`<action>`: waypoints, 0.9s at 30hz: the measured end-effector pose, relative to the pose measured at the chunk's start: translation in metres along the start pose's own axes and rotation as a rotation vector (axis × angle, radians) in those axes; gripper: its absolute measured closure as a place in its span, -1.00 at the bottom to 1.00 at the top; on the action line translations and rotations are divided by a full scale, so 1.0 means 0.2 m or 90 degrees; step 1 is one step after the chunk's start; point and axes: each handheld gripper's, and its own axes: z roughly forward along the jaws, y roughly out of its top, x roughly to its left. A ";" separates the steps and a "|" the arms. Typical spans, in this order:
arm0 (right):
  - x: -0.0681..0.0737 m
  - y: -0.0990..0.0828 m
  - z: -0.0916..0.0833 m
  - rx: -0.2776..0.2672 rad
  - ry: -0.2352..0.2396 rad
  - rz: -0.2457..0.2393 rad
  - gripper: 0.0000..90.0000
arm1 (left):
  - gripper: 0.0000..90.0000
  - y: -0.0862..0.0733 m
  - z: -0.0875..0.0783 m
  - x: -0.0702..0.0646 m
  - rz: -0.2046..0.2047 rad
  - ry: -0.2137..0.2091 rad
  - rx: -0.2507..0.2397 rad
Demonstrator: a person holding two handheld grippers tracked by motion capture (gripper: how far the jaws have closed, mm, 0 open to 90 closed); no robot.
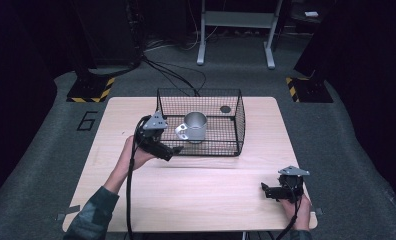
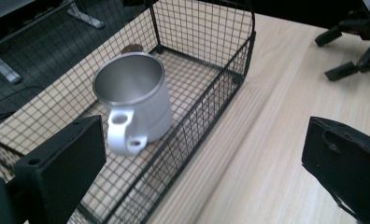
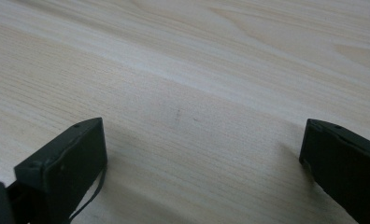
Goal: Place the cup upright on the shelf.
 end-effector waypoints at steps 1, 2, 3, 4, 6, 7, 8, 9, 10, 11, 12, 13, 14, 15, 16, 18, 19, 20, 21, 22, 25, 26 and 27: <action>0.00 0.00 0.00 0.000 0.000 0.000 -0.99 | -1.00 -0.02 -0.01 -0.01 -0.005 0.001 0.001; 0.00 0.00 0.00 0.000 0.000 0.000 -1.00 | -1.00 -0.06 -0.03 -0.02 -0.003 0.002 0.000; 0.00 0.00 0.00 0.000 0.000 0.000 -1.00 | -1.00 -0.08 -0.05 -0.03 -0.007 0.006 0.000; 0.00 0.00 0.00 0.000 0.000 0.000 -1.00 | -1.00 -0.10 -0.05 -0.04 -0.011 0.007 -0.002; 0.00 0.00 0.00 0.000 -0.001 0.001 -1.00 | -1.00 -0.16 -0.08 -0.06 -0.013 0.016 -0.001; 0.00 0.00 0.00 0.001 -0.001 -0.002 -1.00 | -1.00 -0.20 -0.09 -0.07 -0.014 0.021 -0.002; 0.00 0.00 0.00 0.001 -0.001 -0.001 -1.00 | -1.00 -0.23 -0.10 -0.08 -0.015 0.023 0.009; 0.00 0.00 0.00 -0.001 -0.001 -0.001 -1.00 | -1.00 -0.26 -0.11 -0.09 -0.023 0.028 0.012; 0.00 0.00 0.00 -0.001 -0.001 0.001 -1.00 | -1.00 -0.30 -0.12 -0.09 -0.025 0.032 0.015; 0.00 0.00 0.00 -0.001 -0.002 0.001 -1.00 | -1.00 -0.33 -0.12 -0.10 -0.032 0.034 0.021; 0.00 0.00 0.00 0.006 -0.001 0.001 -1.00 | -1.00 -0.37 -0.13 -0.10 -0.037 0.040 0.025; 0.00 0.00 0.00 0.002 -0.002 0.002 -1.00 | -1.00 -0.41 -0.13 -0.10 -0.043 0.043 0.031; 0.00 0.00 0.00 0.002 -0.002 0.003 -1.00 | -1.00 -0.46 -0.14 -0.11 -0.052 0.054 0.037; 0.00 0.00 0.00 0.001 -0.003 0.004 -1.00 | -1.00 -0.50 -0.14 -0.11 -0.057 0.056 0.041; 0.01 0.00 0.00 0.000 -0.005 0.012 -1.00 | -1.00 -0.53 -0.14 -0.11 -0.063 0.059 0.046; 0.01 0.00 0.01 -0.004 -0.009 0.017 -1.00 | -1.00 -0.62 -0.14 -0.11 -0.081 0.073 0.055; 0.01 0.00 0.00 -0.003 -0.005 0.016 -1.00 | -1.00 -0.67 -0.15 -0.10 -0.091 0.074 0.057; 0.01 0.00 0.01 -0.003 -0.009 0.018 -1.00 | -1.00 -0.71 -0.14 -0.10 -0.105 0.077 0.059; 0.01 0.00 0.01 -0.004 -0.007 0.016 -1.00 | -1.00 -0.76 -0.14 -0.10 -0.121 0.080 0.059; 0.01 0.00 0.00 -0.001 -0.006 0.016 -1.00 | -1.00 -0.82 -0.14 -0.09 -0.133 0.087 0.073; 0.01 0.00 0.00 0.000 -0.005 0.014 -1.00 | -1.00 -0.91 -0.13 -0.09 -0.148 0.105 0.089; 0.01 0.00 0.00 -0.001 -0.005 0.014 -1.00 | -1.00 -0.94 -0.13 -0.08 -0.156 0.107 0.095; 0.01 0.00 0.00 0.000 -0.005 0.015 -1.00 | -1.00 -0.97 -0.12 -0.08 -0.166 0.113 0.093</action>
